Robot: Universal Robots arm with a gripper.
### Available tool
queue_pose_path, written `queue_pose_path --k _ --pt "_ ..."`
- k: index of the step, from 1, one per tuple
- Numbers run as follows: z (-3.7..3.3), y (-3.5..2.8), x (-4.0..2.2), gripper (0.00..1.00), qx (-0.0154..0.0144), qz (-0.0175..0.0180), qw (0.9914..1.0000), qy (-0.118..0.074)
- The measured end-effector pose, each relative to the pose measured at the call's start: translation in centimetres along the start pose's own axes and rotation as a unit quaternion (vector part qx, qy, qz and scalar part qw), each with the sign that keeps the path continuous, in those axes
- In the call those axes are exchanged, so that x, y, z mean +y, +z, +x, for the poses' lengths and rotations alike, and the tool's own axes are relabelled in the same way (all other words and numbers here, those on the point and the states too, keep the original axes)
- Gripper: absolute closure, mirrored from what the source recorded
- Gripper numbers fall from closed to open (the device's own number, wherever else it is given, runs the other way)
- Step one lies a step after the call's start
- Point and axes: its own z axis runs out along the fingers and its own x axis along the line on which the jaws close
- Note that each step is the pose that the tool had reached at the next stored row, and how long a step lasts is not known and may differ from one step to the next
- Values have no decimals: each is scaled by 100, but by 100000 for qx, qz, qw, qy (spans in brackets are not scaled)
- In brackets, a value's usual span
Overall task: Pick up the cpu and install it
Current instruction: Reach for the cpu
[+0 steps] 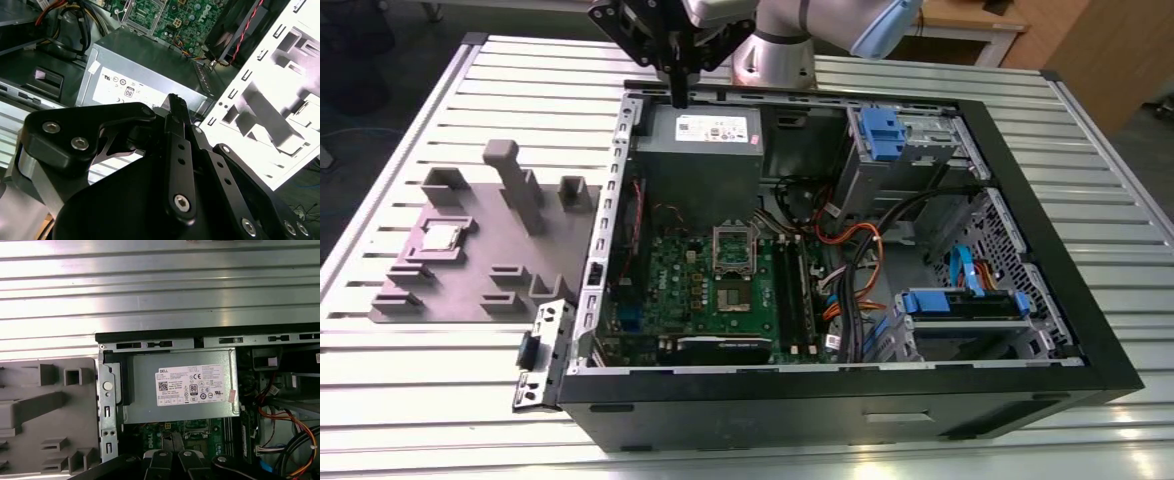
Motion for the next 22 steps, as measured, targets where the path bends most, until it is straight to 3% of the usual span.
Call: queue_pose_path --k 22 --pt "46 0 -3 89 1 -1 100000 0"
